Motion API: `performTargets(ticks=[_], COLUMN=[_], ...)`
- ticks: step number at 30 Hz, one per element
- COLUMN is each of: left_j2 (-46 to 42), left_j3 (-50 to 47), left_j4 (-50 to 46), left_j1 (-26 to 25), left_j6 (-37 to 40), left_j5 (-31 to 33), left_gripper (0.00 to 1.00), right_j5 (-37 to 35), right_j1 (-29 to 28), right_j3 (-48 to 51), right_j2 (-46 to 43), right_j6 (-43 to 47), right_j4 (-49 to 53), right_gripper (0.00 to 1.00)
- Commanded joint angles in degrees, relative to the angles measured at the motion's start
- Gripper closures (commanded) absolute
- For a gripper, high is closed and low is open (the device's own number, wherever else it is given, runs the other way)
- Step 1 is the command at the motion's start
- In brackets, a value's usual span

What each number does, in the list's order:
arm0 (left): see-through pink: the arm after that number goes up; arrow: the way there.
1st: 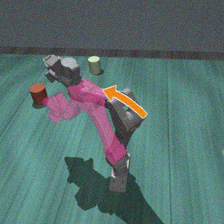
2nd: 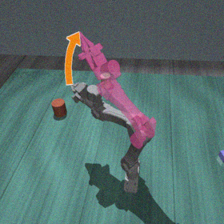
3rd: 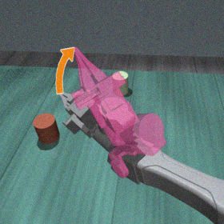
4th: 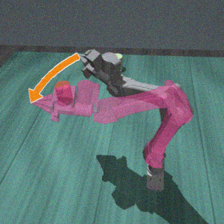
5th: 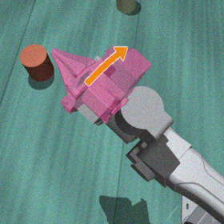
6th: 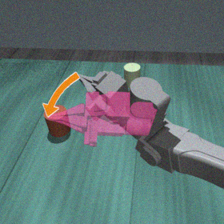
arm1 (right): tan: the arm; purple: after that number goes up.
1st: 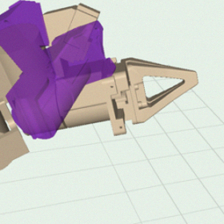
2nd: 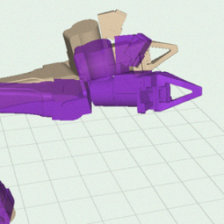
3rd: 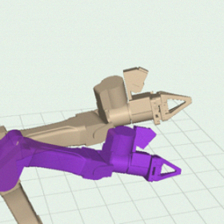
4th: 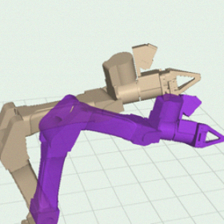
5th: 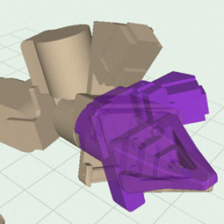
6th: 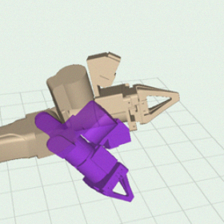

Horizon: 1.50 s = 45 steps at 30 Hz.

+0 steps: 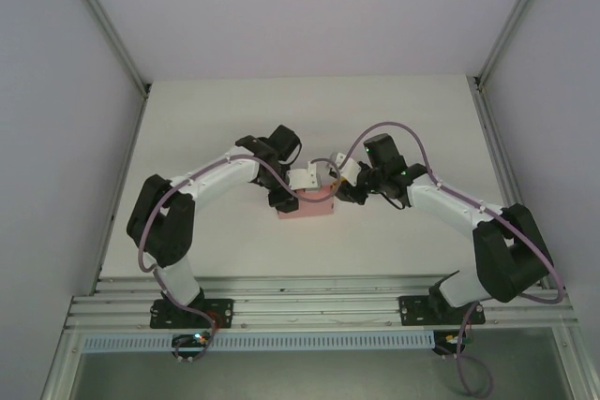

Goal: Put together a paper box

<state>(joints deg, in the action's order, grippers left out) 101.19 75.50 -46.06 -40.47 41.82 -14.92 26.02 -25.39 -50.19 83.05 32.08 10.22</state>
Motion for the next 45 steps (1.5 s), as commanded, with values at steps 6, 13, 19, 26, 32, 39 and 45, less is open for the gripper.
performTargets(ticks=[6, 13, 19, 26, 32, 39, 45], left_j2=[1.4, 2.5, 4.1, 5.7, 5.8, 6.1, 5.4], left_j3=[0.1, 1.0, 2.9, 4.5, 4.2, 4.6, 4.2], left_j4=[1.5, 4.7, 4.9, 5.0, 6.2, 6.5, 6.5], left_j1=[-0.4, -0.3, -0.4, -0.7, -0.7, -0.1, 0.1], left_j6=[-0.4, -3.1, -4.3, -5.3, -5.6, -6.8, -5.9], left_j5=[2.3, 4.9, 6.0, 6.3, 5.2, 4.4, 3.0], left_gripper=[0.64, 0.64, 0.63, 0.64, 0.64, 0.64, 0.64], right_j5=[0.1, 0.7, -1.3, -4.9, -8.3, -12.5, -16.5], right_j1=[-0.5, -3.3, -3.9, -5.7, -5.9, -7.4, -8.4], right_j3=[-4.0, -8.2, -10.1, -8.9, -3.5, 3.6, 9.7], right_j2=[0.4, 0.4, 0.0, 0.0, -0.3, 1.4, 1.1], right_j6=[-6.3, -24.6, -45.6, -58.7, -62.2, -56.3, -46.8], right_j4=[2.0, 5.6, 5.2, 0.0, -8.1, -17.1, -21.1], right_gripper=[0.99, 1.0, 1.0, 1.0, 1.0, 1.0, 1.0])
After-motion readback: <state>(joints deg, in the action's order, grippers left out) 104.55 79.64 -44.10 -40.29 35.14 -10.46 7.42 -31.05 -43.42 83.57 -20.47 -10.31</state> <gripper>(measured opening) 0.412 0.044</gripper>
